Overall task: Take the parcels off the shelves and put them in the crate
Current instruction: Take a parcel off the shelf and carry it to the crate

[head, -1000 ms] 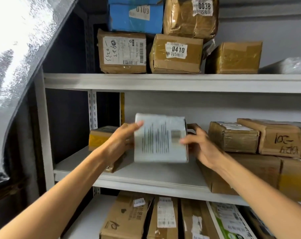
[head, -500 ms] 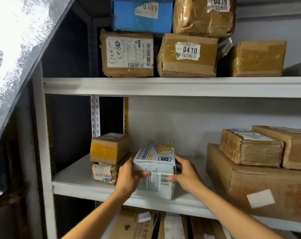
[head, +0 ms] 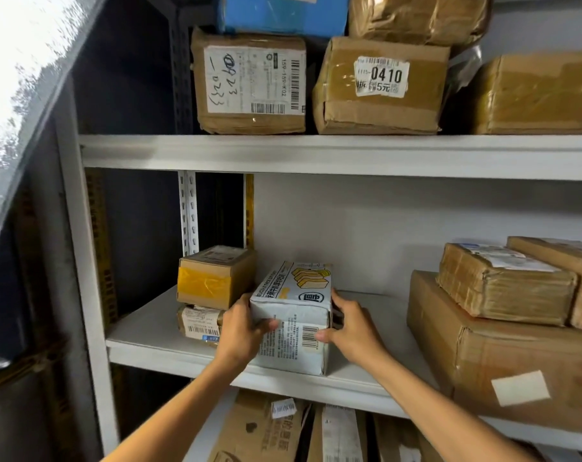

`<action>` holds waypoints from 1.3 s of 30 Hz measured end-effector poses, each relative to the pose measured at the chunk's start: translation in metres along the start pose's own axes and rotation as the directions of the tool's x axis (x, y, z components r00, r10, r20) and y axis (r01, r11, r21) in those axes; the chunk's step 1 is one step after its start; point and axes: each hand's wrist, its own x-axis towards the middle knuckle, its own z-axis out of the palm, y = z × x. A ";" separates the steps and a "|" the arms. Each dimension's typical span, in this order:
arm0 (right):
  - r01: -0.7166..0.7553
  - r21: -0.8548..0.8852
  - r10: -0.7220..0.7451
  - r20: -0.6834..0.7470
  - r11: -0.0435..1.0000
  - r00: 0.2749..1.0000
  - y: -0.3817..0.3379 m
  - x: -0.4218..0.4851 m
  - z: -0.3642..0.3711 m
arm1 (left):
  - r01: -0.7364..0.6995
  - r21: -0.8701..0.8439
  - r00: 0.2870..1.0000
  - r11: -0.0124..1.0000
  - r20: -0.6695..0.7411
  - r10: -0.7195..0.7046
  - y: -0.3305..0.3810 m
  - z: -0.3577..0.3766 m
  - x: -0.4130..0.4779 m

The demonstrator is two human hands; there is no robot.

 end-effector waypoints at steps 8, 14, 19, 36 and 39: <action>-0.010 0.044 0.011 -0.020 0.999 1.000 0.004 -0.001 0.007 | 0.044 -0.027 0.999 0.999 -0.014 -0.044 0.002 0.001 -0.003; -0.034 0.022 0.035 -0.042 0.999 0.999 -0.001 -0.003 0.008 | 0.083 0.084 0.996 0.993 0.037 -0.086 0.012 -0.005 -0.001; -0.094 -0.166 0.103 0.048 0.982 0.993 -0.021 -0.002 -0.006 | 0.051 0.498 0.980 0.865 0.142 -0.140 0.045 -0.013 0.011; 0.024 -0.917 0.026 0.037 0.399 0.999 -0.080 -0.086 -0.190 | -0.522 0.538 0.810 0.662 0.556 0.186 0.200 0.111 0.003; 0.018 -0.868 -0.034 0.001 0.496 0.999 -0.076 -0.100 -0.209 | -0.557 0.484 0.776 0.674 0.592 0.217 0.216 0.131 -0.002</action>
